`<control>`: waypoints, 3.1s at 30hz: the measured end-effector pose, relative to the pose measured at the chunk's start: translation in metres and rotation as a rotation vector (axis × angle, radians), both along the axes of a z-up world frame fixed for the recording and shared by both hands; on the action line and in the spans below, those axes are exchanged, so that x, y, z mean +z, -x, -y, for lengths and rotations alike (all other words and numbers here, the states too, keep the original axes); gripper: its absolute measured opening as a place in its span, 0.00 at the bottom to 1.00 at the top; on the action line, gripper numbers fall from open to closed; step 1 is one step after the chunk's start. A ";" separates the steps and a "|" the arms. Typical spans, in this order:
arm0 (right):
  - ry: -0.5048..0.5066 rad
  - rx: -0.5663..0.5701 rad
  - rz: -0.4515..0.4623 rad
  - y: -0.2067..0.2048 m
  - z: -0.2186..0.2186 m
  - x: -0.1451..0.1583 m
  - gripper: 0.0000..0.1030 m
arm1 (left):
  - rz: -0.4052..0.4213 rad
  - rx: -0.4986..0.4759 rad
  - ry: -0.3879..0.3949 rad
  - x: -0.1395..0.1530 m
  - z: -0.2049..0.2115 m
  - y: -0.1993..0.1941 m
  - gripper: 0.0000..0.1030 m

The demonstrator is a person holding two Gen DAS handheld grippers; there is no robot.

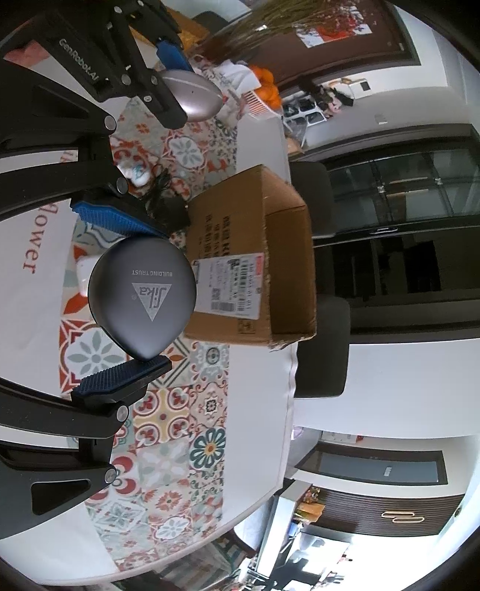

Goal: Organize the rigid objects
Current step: 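Lift both held items and carry them over the cardboard box, then open both grippers to drop the speaker and case into the box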

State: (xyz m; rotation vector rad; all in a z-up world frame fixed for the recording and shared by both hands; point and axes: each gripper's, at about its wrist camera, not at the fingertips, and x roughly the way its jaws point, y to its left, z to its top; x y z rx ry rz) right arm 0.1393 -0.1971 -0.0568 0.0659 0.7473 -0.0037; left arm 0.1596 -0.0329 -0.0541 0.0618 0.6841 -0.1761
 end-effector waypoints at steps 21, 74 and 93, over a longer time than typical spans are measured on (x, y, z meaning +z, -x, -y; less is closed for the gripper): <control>0.050 0.054 0.095 -0.066 -0.008 0.069 0.61 | 0.100 -0.037 0.063 0.061 -0.007 -0.062 0.52; 0.045 0.079 -0.240 -0.232 0.013 0.006 0.61 | -0.293 -0.065 -0.076 0.012 0.020 -0.222 0.72; 0.104 0.063 -0.155 -0.189 -0.008 0.038 0.75 | -0.234 0.055 -0.044 0.032 -0.018 -0.174 0.87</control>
